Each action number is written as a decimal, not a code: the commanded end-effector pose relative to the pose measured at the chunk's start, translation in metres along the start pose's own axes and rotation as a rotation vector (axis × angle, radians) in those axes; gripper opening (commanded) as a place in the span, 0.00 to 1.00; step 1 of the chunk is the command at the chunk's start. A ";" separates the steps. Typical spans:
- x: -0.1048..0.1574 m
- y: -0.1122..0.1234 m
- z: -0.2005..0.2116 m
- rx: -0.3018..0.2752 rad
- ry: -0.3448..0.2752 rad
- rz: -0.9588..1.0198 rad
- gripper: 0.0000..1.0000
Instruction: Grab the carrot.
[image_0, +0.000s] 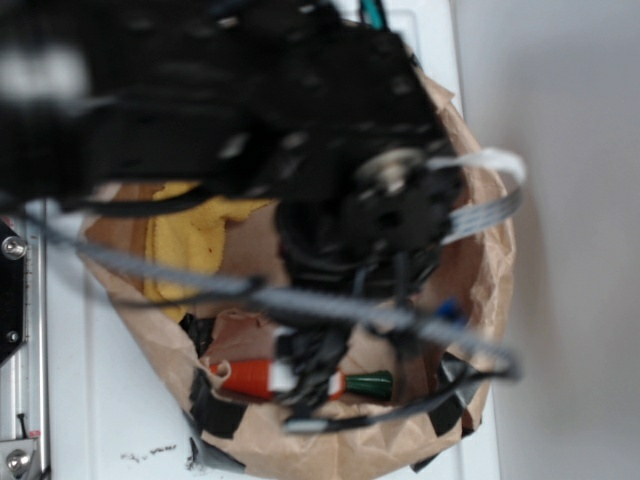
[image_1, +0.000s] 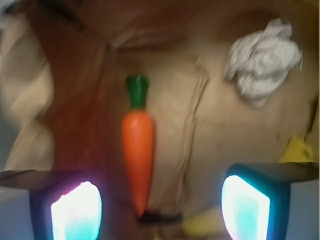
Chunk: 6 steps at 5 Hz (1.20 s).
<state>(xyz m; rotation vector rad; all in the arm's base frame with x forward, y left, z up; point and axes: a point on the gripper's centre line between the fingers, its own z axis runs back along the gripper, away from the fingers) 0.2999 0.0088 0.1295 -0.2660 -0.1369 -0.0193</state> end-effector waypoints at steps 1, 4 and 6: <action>-0.006 0.001 0.004 0.057 -0.016 -0.019 1.00; -0.025 0.003 -0.010 0.097 -0.100 -0.082 1.00; -0.040 -0.012 -0.031 0.092 -0.098 -0.154 1.00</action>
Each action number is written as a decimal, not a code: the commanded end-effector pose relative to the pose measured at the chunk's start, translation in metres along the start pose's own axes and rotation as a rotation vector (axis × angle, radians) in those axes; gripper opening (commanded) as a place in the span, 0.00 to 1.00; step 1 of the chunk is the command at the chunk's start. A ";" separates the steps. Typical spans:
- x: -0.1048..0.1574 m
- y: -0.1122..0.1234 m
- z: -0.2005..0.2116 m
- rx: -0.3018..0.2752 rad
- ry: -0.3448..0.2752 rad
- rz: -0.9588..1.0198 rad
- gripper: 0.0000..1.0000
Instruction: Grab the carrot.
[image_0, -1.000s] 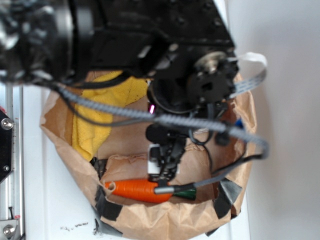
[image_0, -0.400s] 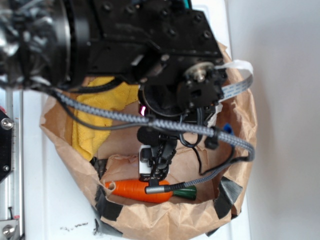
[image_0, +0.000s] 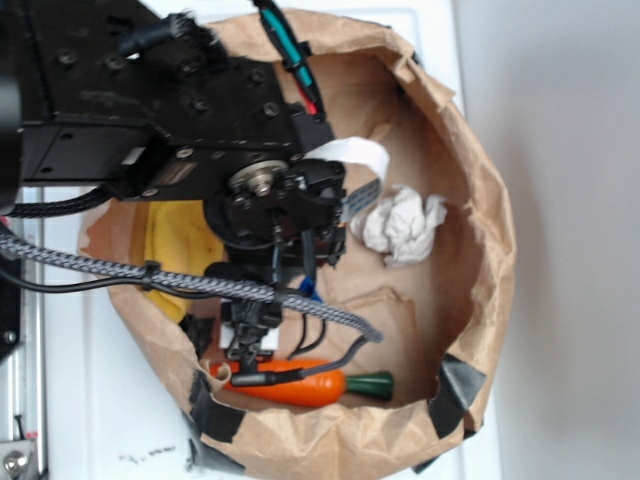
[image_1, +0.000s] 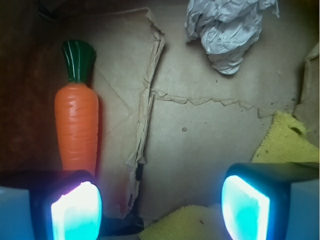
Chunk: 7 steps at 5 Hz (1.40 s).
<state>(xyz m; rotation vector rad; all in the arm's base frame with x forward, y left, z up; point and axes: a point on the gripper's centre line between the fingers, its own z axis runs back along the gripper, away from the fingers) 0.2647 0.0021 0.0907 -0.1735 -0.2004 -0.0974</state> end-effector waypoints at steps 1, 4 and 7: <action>0.006 -0.028 -0.004 -0.025 -0.034 -0.048 1.00; 0.033 -0.053 -0.029 -0.177 0.014 -0.006 1.00; 0.025 -0.057 -0.067 -0.122 0.091 0.001 0.74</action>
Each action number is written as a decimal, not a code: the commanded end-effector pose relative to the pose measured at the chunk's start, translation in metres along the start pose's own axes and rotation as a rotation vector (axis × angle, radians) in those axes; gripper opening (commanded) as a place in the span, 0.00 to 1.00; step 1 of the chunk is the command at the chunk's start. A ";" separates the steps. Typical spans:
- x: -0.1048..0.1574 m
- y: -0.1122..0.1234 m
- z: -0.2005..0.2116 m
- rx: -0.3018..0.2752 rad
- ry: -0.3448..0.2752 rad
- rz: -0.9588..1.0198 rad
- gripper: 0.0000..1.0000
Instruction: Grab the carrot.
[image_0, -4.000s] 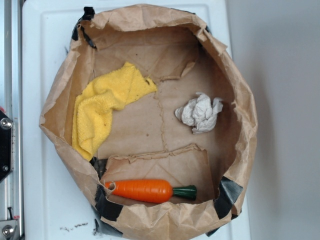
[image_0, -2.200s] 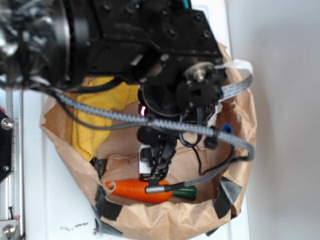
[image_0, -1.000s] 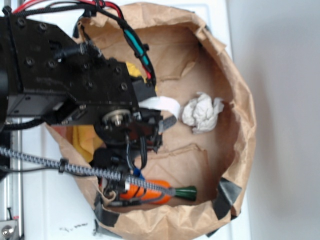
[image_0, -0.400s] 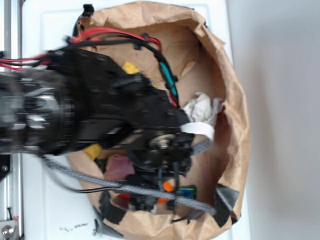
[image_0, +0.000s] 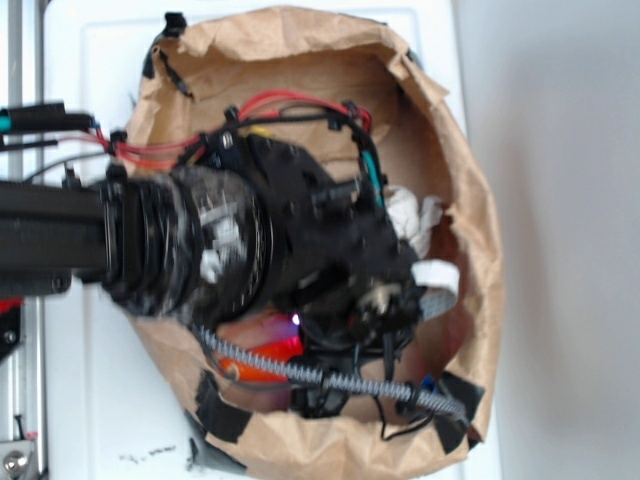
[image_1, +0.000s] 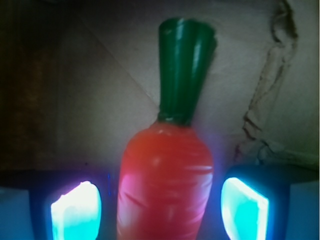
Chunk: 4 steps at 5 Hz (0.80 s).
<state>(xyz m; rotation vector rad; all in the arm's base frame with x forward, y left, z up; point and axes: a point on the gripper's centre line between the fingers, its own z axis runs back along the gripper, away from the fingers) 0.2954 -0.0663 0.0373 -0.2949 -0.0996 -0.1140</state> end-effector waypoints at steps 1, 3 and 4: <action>0.000 -0.001 0.006 0.007 -0.026 0.019 0.00; 0.022 0.033 0.058 -0.066 -0.080 0.096 0.00; 0.028 0.058 0.100 -0.091 -0.131 0.165 0.00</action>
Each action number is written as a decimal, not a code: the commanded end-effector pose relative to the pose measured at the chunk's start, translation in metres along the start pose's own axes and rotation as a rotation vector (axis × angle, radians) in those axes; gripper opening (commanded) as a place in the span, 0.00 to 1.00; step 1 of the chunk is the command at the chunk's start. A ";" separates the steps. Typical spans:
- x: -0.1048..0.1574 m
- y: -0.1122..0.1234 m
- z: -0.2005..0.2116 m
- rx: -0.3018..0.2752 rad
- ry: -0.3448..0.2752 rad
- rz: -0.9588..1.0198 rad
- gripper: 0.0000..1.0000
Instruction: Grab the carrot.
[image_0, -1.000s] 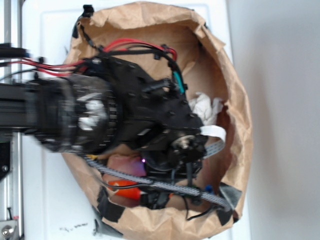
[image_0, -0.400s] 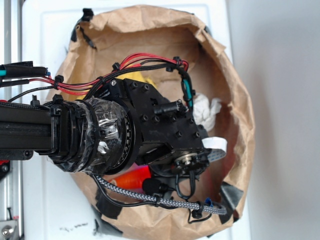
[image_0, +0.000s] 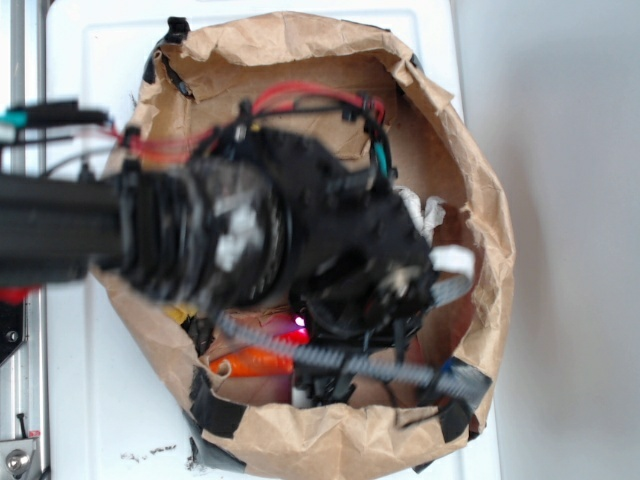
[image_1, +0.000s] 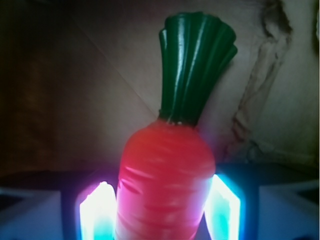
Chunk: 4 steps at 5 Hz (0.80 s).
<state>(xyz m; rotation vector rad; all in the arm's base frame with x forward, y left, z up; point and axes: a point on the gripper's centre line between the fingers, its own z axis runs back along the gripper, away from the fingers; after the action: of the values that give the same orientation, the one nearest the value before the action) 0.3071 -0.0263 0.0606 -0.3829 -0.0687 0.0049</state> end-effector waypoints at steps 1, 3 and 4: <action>0.010 0.026 0.110 -0.012 -0.217 0.021 0.00; -0.015 -0.006 0.157 0.133 -0.269 -0.032 0.00; -0.008 -0.021 0.165 0.180 -0.288 -0.004 0.00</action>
<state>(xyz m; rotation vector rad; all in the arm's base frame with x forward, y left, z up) 0.2903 0.0179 0.1978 -0.2079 -0.2813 0.0793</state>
